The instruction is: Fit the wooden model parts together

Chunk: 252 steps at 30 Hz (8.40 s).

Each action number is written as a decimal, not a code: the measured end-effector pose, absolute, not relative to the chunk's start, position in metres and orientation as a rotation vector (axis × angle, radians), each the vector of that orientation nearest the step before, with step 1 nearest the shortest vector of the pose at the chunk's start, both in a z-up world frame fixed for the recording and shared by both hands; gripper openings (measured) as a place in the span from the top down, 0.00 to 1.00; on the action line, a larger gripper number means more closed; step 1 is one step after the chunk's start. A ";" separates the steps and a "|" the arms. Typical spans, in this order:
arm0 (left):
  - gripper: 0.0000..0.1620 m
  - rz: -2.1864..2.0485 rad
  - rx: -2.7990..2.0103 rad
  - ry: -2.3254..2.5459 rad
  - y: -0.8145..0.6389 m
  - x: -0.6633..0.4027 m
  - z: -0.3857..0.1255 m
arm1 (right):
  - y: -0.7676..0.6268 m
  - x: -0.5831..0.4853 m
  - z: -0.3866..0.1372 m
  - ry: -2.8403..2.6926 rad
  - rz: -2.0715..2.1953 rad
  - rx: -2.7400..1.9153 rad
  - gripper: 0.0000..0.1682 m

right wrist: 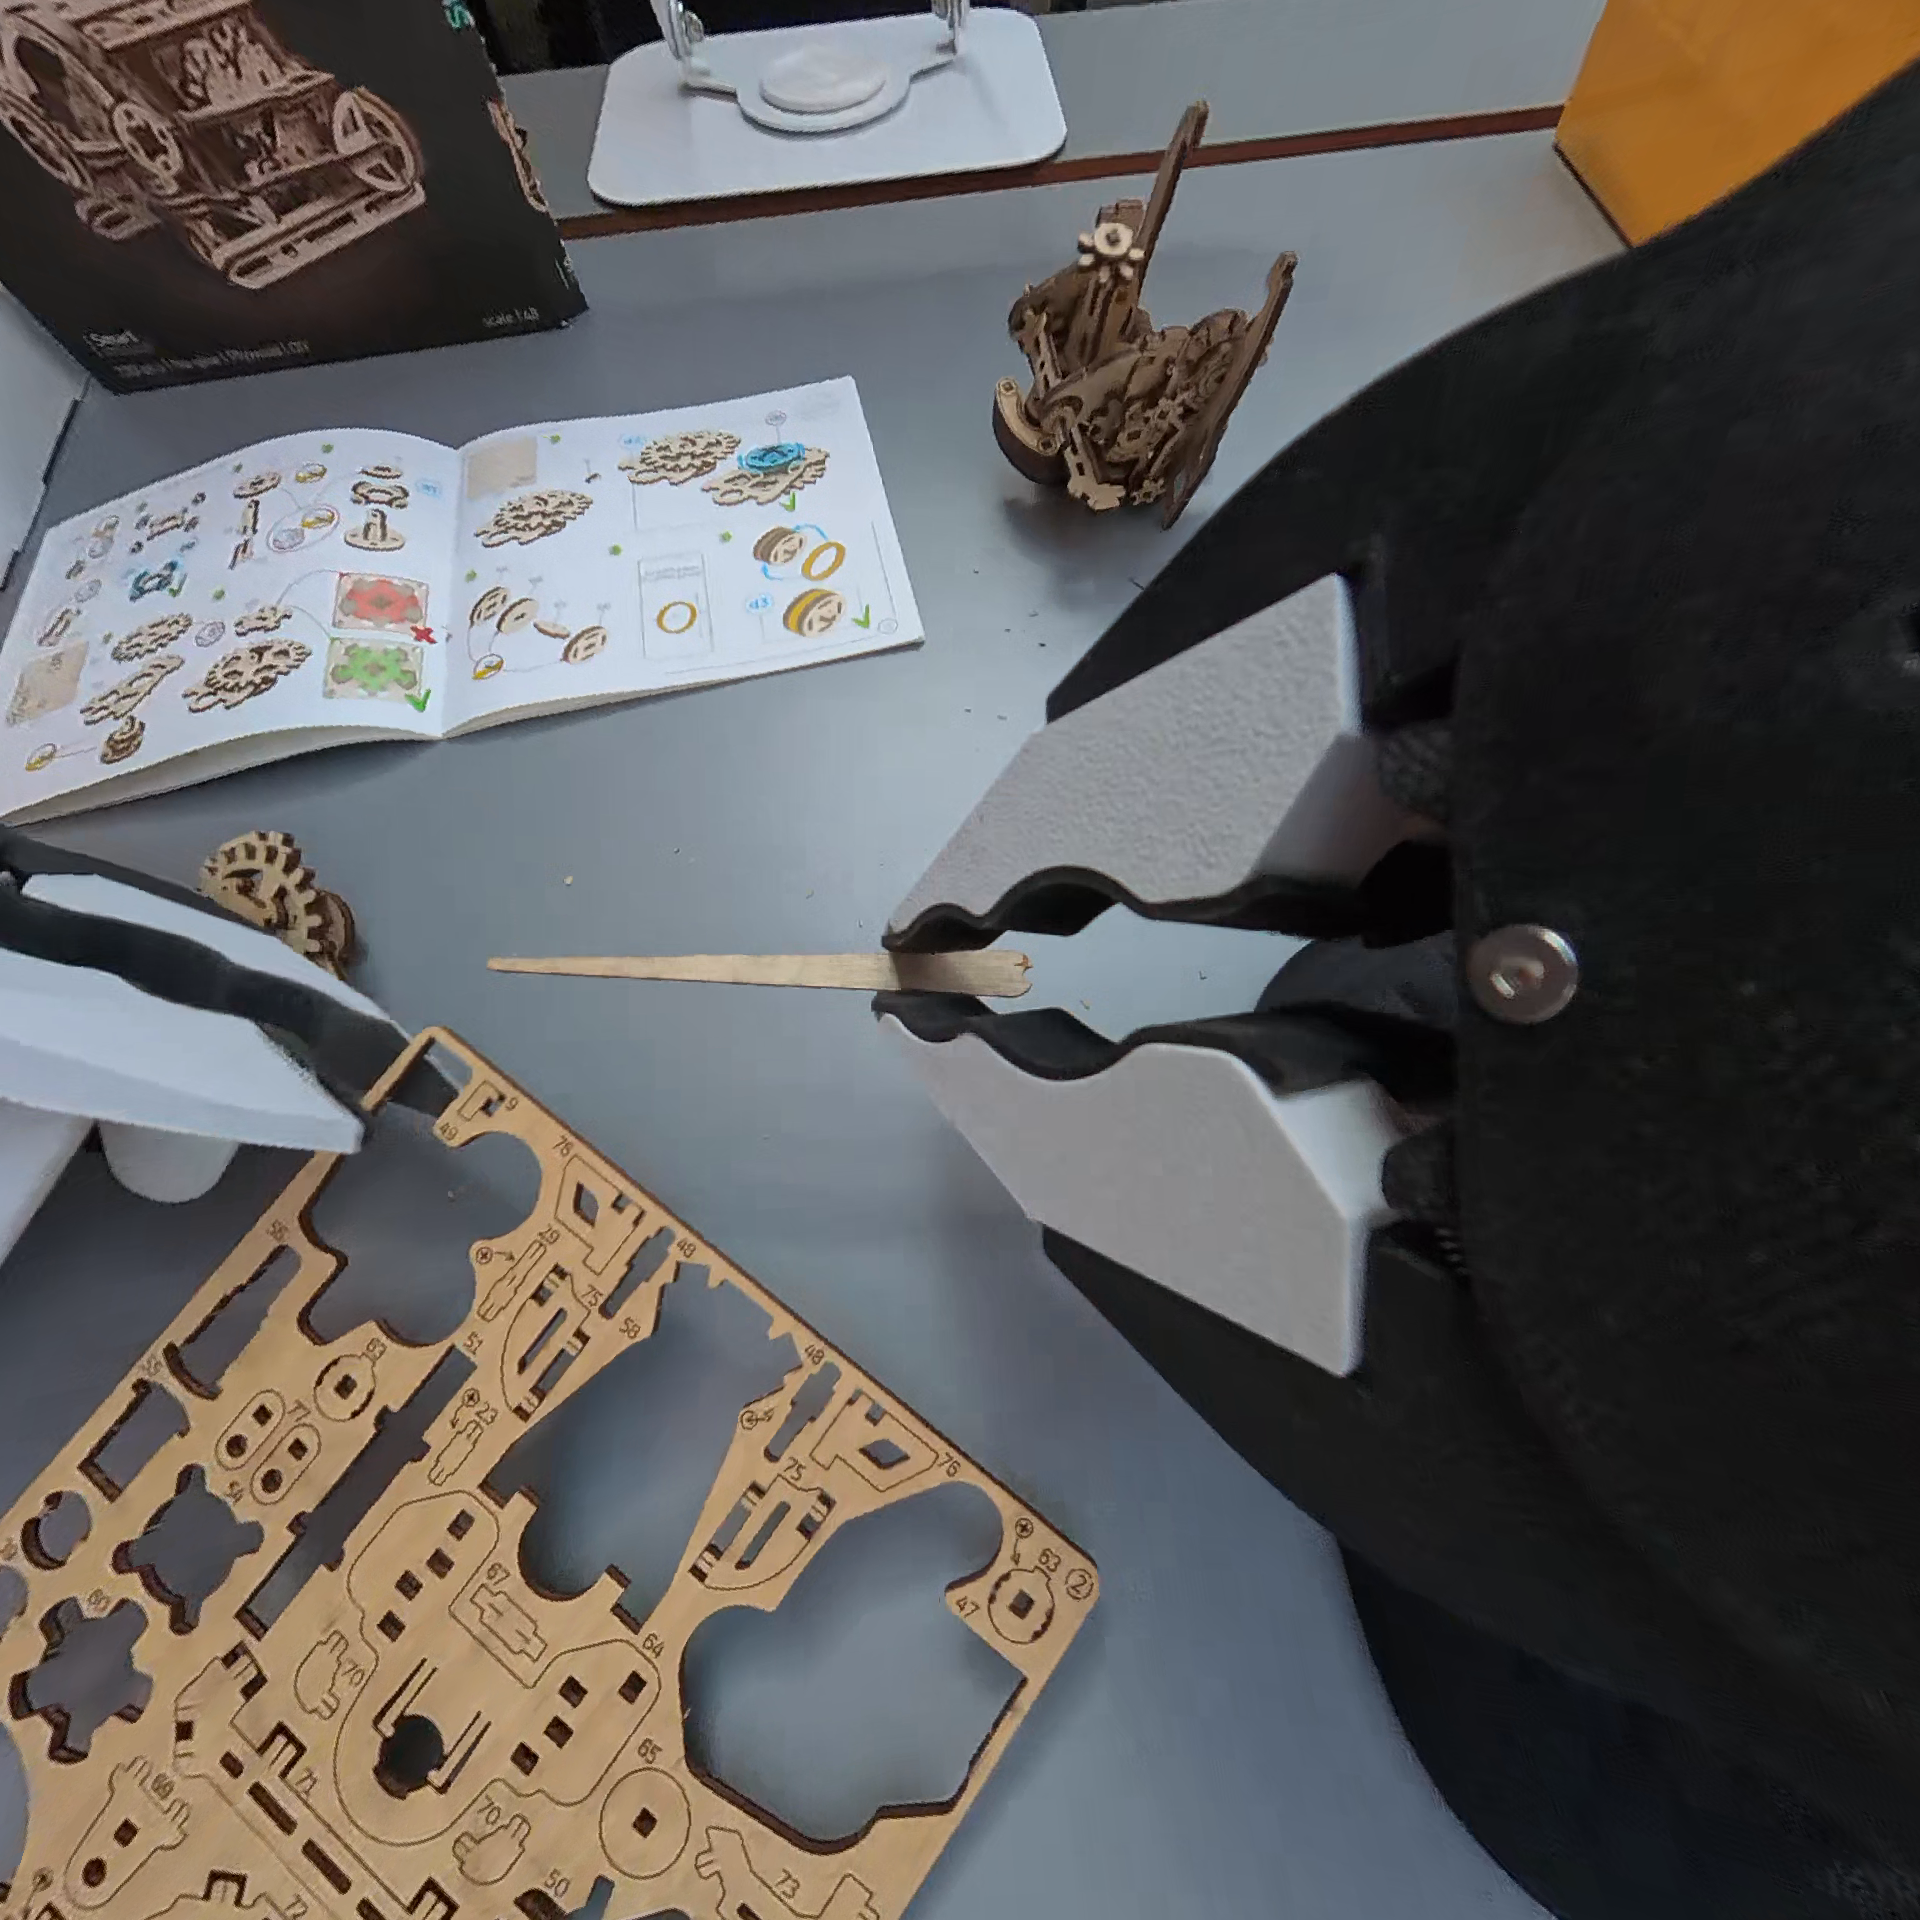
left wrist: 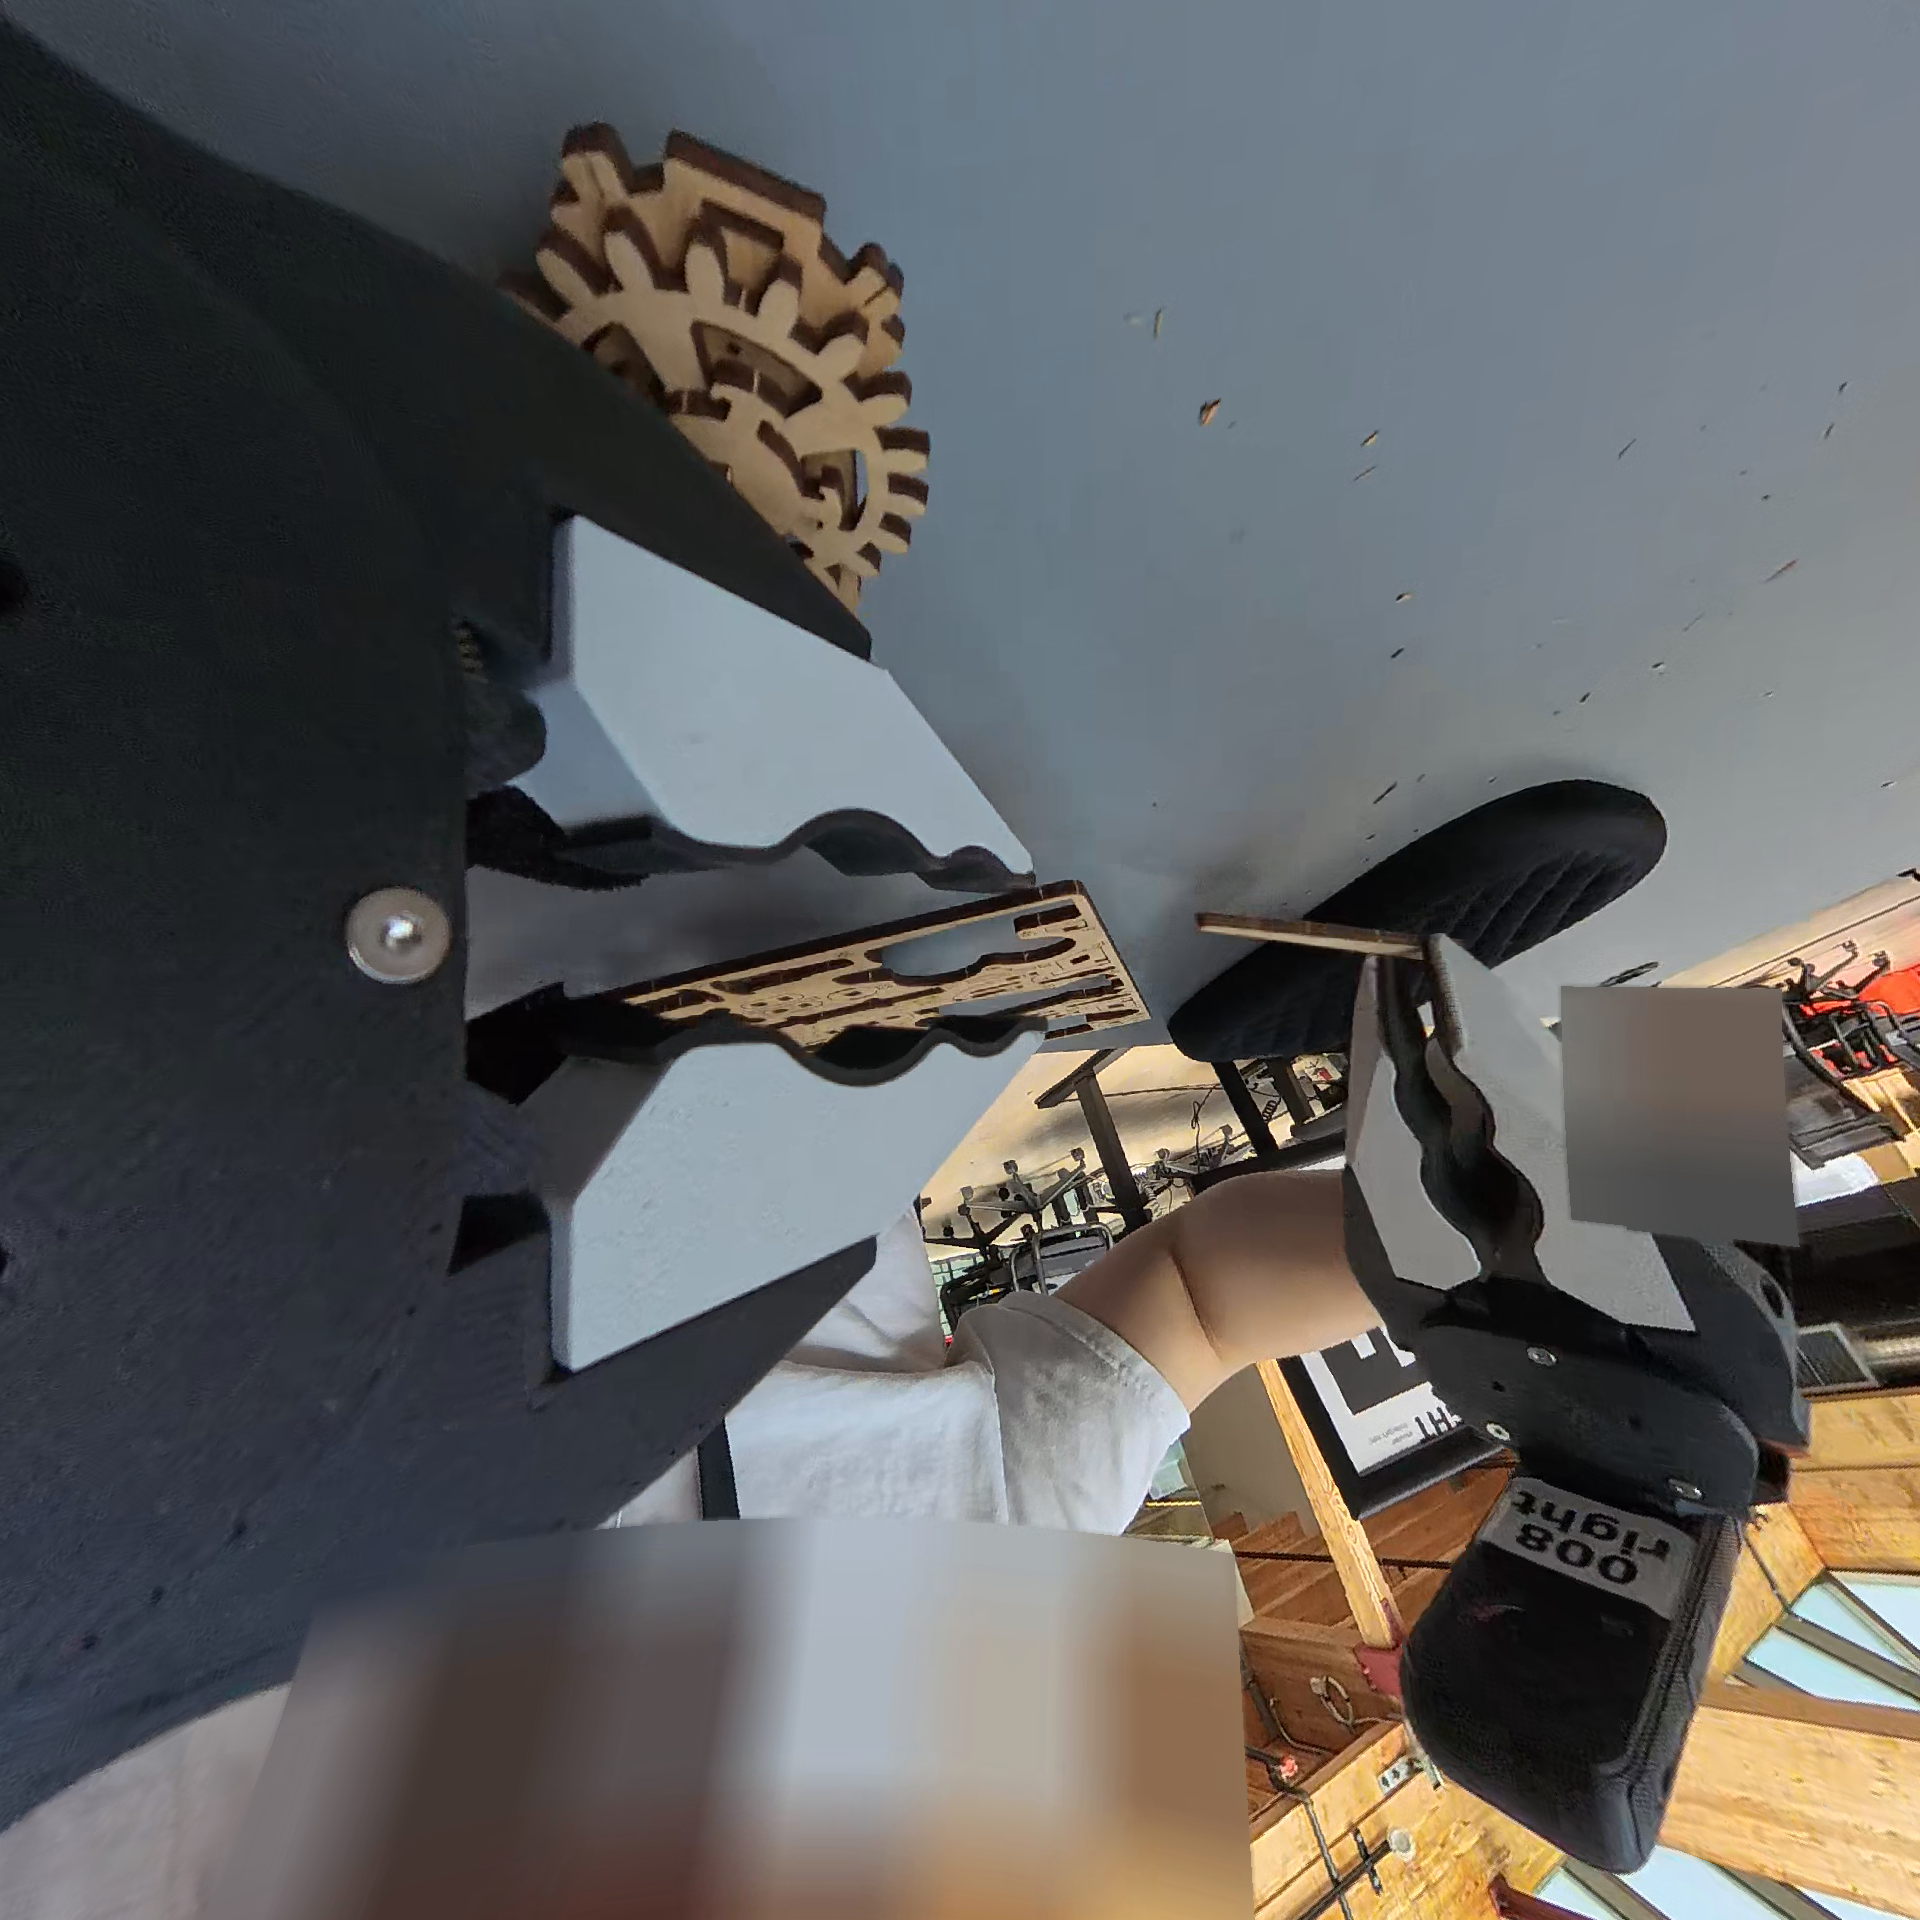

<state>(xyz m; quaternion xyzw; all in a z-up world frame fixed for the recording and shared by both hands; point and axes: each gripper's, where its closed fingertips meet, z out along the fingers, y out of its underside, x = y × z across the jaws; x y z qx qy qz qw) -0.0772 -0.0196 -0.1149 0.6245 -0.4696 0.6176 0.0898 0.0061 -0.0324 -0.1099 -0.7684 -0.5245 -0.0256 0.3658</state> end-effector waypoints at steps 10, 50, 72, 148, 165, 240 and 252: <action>0.95 1.888 1.836 -1.337 -0.016 -0.076 -0.111 | -0.035 -0.024 -0.106 -1.423 -0.172 -1.882 0.96; 0.98 1.955 1.810 -1.382 -0.012 -0.077 -0.101 | -0.013 -0.030 -0.091 0.174 1.553 -1.895 0.97; 0.99 1.834 1.777 -1.471 -0.026 -0.082 -0.115 | -0.045 -0.037 -0.048 -0.631 1.015 -1.898 0.99; 1.00 1.773 1.888 -1.505 -0.010 -0.093 -0.115 | -0.049 -0.065 -0.059 -1.554 0.399 -1.636 0.99; 1.00 2.038 1.765 -1.601 -0.005 -0.095 -0.068 | 0.051 -0.002 -0.120 -1.028 -0.141 -1.794 0.77; 1.00 2.036 1.899 -1.863 -0.021 -0.096 -0.049 | -0.006 -0.100 -0.049 -0.786 0.790 -2.343 0.98; 1.00 2.245 1.776 -1.825 -0.021 -0.100 -0.027 | -0.005 -0.106 -0.021 -0.515 1.186 -1.928 0.98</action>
